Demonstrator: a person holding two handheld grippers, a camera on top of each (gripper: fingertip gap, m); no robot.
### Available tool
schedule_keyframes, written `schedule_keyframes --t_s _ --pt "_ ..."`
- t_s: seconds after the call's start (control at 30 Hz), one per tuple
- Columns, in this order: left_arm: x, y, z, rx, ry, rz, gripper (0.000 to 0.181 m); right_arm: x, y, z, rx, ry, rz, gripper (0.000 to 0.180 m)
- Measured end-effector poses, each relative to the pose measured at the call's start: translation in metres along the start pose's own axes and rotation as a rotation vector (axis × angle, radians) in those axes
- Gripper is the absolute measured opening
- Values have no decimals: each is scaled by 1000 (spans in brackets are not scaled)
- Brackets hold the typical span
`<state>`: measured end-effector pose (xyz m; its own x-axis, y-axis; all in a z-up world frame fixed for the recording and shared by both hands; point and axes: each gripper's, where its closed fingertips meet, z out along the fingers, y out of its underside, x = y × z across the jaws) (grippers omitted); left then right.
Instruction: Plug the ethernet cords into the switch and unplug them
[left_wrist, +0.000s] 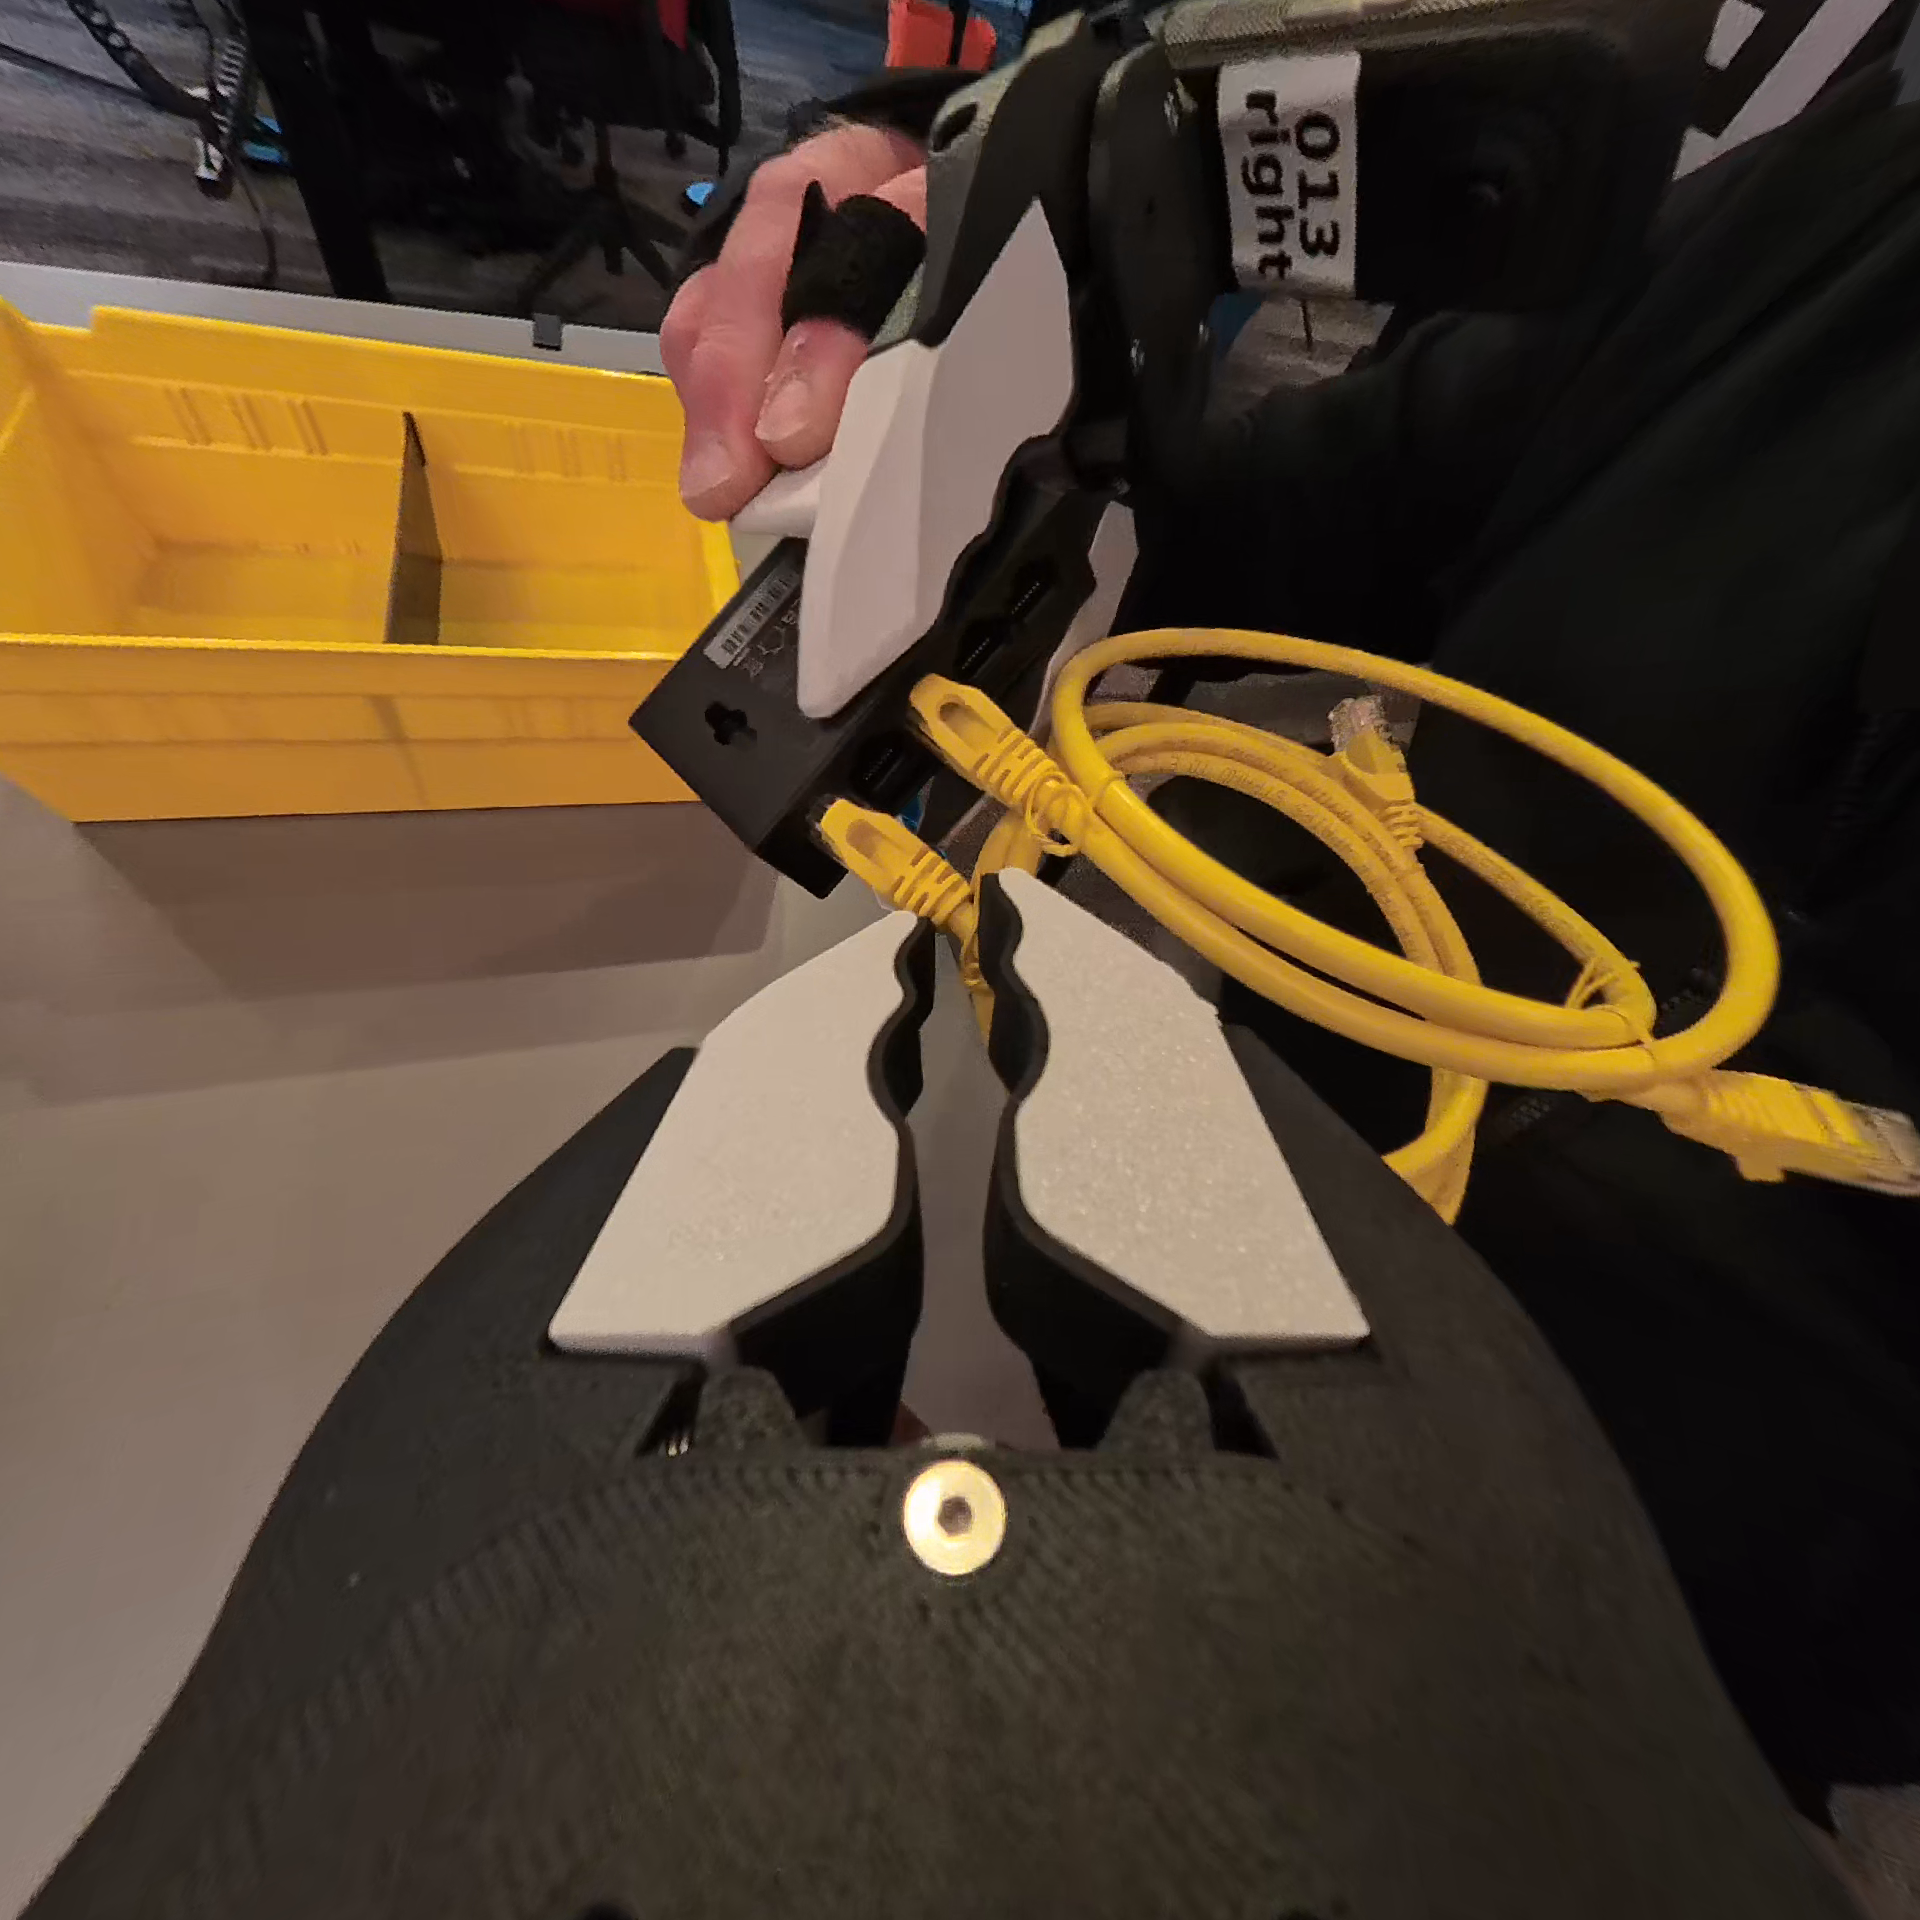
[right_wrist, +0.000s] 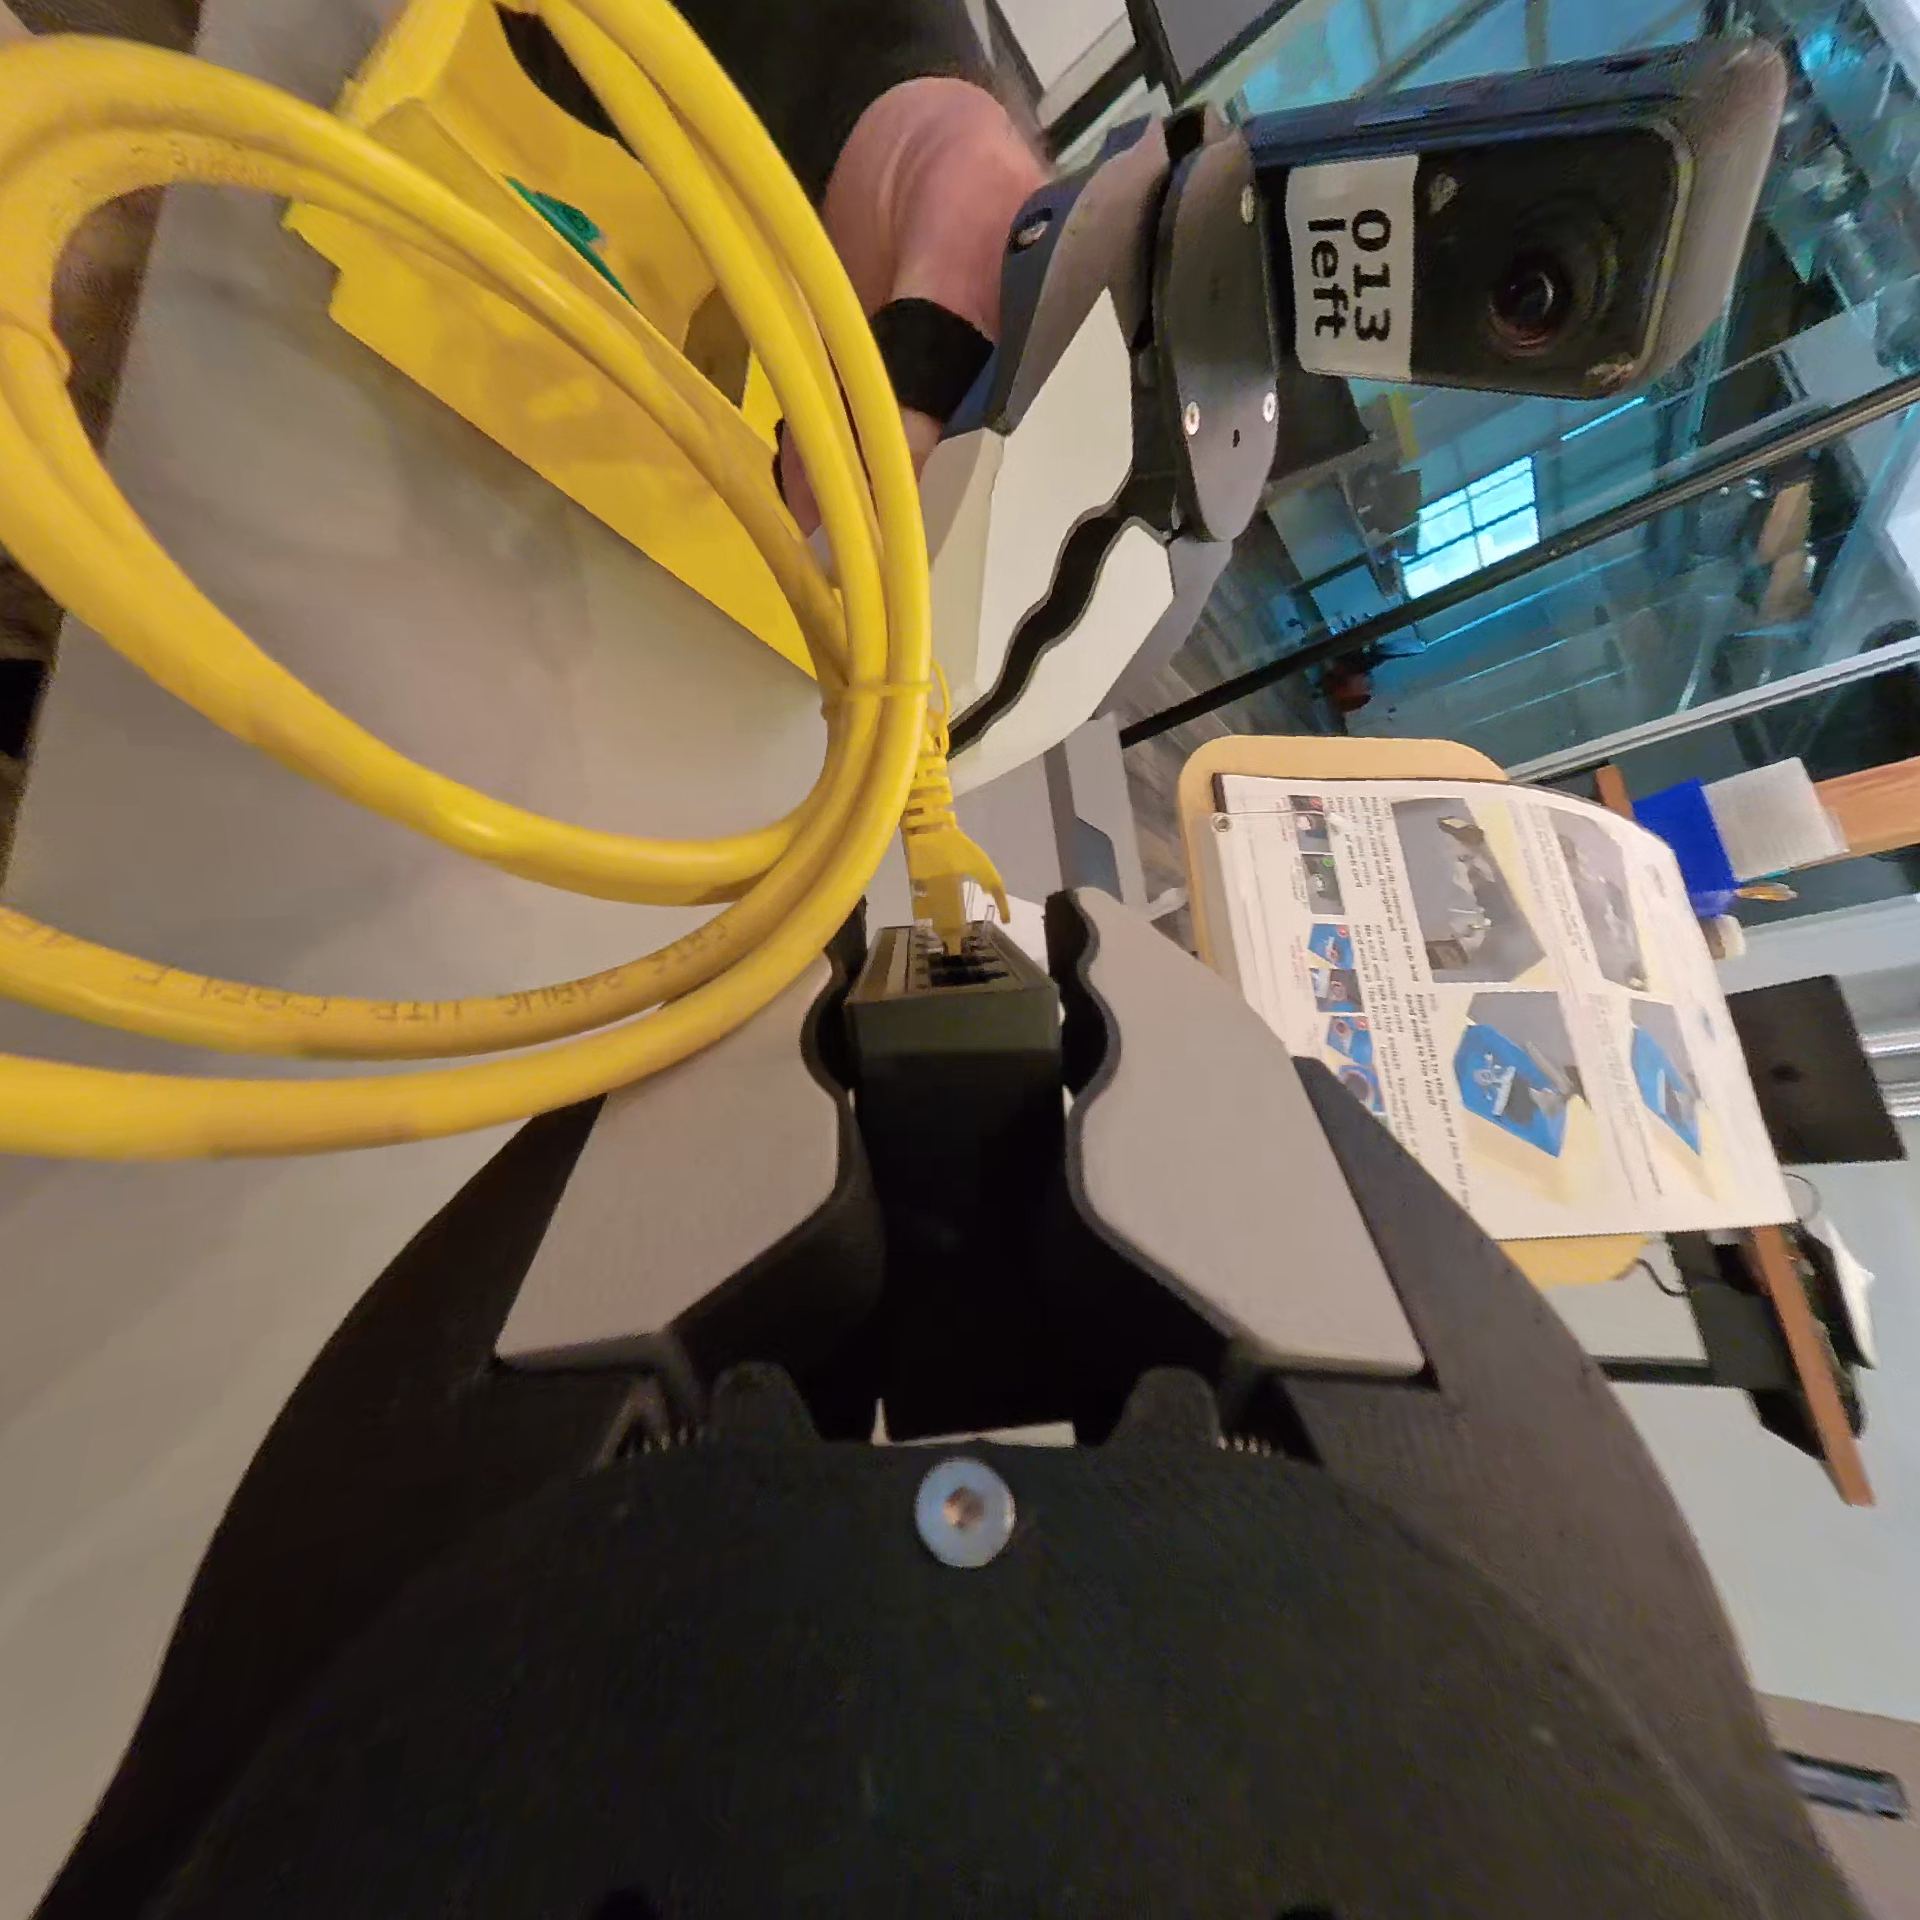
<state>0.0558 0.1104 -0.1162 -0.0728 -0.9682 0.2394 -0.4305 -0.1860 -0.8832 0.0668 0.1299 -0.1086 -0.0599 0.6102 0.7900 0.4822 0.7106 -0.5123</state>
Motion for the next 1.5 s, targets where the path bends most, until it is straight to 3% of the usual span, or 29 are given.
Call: schedule_keyframes --t_s 0.47,0.6,0.77,0.83,0.97,1.17,1.3,1.5 --pt "-1 -17 -12 104 -104 89 8 28 17 -9 -222 221 -12 63" --pt "-6 -20 -15 146 -125 78 9 32 22 -14 -218 238 29 65" --pt "-12 -12 -13 124 -129 60 9 23 29 -7 -196 224 -17 54" --pt "-15 -10 -13 123 -143 60 9 24 32 -6 -195 219 31 57" --pt "-19 -12 -15 135 -166 71 9 25 48 -2 -206 167 288 84" --pt "-19 -12 -11 115 -173 77 8 32 35 -8 -105 193 261 68" --pt "-21 -14 -13 130 -171 57 8 46 29 -15 -156 330 147 87" --pt "-21 -11 -9 105 -171 52 8 39 21 -12 -136 294 81 70"
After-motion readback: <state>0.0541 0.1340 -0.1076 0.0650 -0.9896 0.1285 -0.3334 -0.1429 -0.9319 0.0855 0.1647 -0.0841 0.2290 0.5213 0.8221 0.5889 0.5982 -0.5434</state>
